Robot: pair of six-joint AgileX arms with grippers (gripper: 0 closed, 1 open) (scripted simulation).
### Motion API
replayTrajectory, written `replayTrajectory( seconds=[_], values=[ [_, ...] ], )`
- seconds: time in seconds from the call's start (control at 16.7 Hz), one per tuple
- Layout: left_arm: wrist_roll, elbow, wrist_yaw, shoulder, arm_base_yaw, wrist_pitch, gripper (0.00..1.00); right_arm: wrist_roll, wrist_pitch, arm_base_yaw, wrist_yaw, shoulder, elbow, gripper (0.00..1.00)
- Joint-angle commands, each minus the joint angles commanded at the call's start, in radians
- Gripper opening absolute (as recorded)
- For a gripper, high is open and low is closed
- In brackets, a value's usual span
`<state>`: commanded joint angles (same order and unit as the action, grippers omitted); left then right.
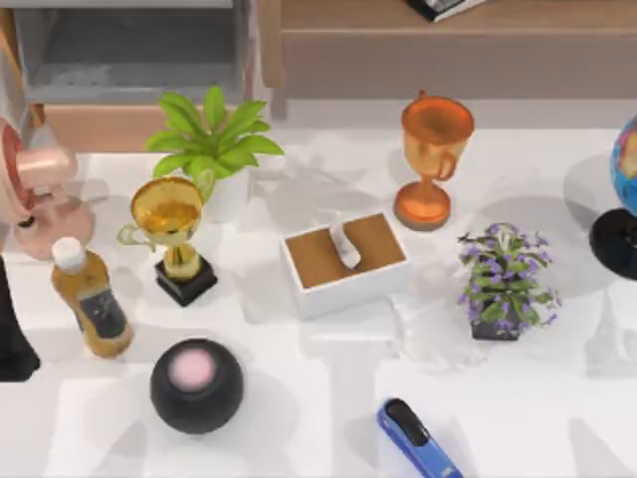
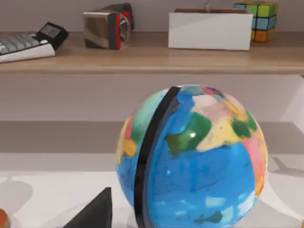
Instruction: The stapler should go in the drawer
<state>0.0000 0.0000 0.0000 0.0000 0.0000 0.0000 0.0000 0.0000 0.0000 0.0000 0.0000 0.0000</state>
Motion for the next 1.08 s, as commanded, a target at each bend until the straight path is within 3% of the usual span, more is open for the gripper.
replayTrajectory(
  seconds=[0.24, 0.42, 0.66, 1.08],
  values=[
    [-0.030, 0.030, 0.001, 0.031, -0.021, -0.020, 1.00, 0.000, 0.000, 0.000, 0.000, 0.000, 0.000, 1.00],
    [-0.151, 0.146, 0.003, 0.156, -0.102, -0.096, 1.00, 0.000, 0.000, 0.000, 0.000, 0.000, 0.000, 1.00],
    [-0.418, 0.391, 0.003, 0.471, -0.270, -0.260, 1.00, 0.000, 0.000, 0.000, 0.000, 0.000, 0.000, 1.00],
    [-0.999, 0.912, 0.007, 1.227, -0.634, -0.624, 1.00, 0.000, 0.000, 0.000, 0.000, 0.000, 0.000, 1.00]
  ],
)
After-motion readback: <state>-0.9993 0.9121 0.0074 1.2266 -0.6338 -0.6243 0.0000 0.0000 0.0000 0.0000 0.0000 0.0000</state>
